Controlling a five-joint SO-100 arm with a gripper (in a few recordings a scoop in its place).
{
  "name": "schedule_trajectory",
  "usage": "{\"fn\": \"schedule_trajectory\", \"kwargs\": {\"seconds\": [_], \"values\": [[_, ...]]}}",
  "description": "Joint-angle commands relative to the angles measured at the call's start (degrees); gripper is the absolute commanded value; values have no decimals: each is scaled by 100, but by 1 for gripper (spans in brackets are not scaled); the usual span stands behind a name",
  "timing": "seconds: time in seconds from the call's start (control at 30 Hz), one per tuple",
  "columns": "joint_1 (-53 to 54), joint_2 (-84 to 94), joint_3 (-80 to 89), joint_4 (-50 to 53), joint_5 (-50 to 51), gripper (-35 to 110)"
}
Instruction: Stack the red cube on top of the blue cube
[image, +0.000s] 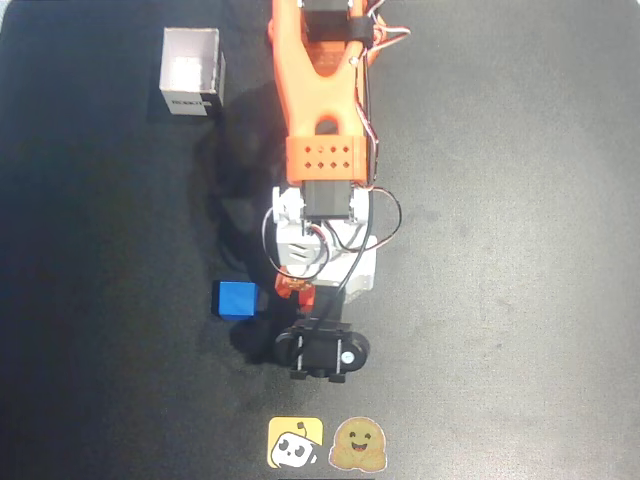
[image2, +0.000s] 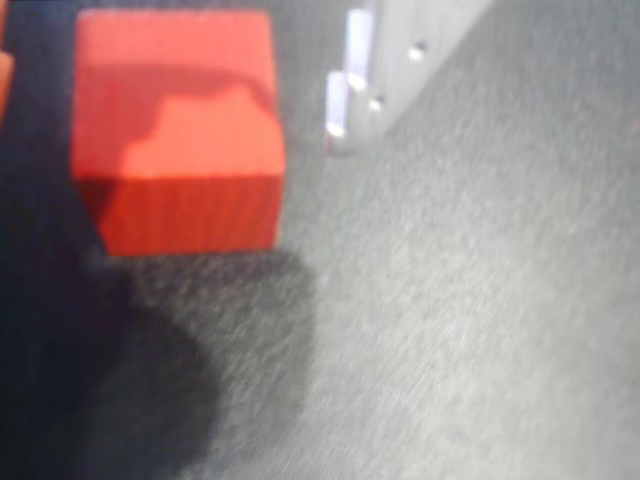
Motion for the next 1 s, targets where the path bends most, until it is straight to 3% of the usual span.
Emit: {"fn": "schedule_trajectory", "kwargs": {"seconds": [0.0, 0.3, 0.6, 0.83, 0.97], "values": [[-53, 18, 53, -176, 62, 24], [-53, -193, 149, -334, 88, 21], [44, -255, 299, -343, 105, 0], [158, -97, 290, -193, 18, 0], [334, 35, -44, 404, -123, 0]]}}
